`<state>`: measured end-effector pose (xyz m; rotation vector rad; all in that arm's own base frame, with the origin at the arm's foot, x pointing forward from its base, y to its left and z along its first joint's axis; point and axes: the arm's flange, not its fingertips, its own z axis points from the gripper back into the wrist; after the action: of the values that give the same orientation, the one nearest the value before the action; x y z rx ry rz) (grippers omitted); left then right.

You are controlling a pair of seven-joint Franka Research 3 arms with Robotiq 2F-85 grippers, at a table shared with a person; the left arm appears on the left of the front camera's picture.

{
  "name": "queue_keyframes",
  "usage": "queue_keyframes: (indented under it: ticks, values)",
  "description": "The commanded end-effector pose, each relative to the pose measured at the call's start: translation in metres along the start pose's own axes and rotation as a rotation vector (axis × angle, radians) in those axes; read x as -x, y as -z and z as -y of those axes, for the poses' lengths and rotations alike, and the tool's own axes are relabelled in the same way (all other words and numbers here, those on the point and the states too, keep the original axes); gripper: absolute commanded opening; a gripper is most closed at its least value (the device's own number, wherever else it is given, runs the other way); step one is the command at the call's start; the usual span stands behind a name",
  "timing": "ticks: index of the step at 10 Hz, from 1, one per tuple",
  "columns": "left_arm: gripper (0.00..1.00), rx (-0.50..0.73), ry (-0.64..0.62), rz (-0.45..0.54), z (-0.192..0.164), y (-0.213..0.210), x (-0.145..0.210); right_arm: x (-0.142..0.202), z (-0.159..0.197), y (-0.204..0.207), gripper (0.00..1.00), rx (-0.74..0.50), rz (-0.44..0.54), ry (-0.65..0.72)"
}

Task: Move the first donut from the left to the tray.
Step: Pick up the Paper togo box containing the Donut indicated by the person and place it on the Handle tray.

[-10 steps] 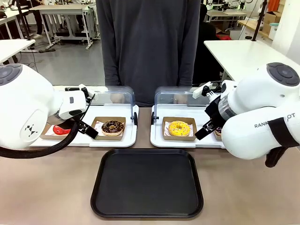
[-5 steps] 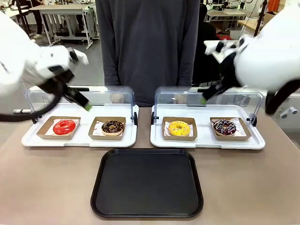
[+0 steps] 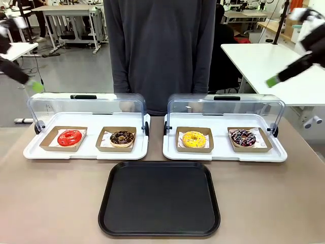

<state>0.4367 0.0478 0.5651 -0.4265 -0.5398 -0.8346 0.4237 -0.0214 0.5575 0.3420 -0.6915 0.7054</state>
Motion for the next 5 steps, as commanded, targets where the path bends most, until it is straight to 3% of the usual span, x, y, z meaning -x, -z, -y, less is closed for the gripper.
queue_keyframes:
  ticks: [1, 5]
  values:
    - [1.00, 0.095, 0.020, 0.093, -0.041, -0.040, 0.041, 0.044, 0.045, -0.029, 1.00, -0.120, 0.116, -0.064]
    - [1.00, 0.085, 0.079, 0.297, -0.063, -0.078, 0.112, 0.123, 0.090, -0.064, 1.00, -0.131, 0.310, -0.067]
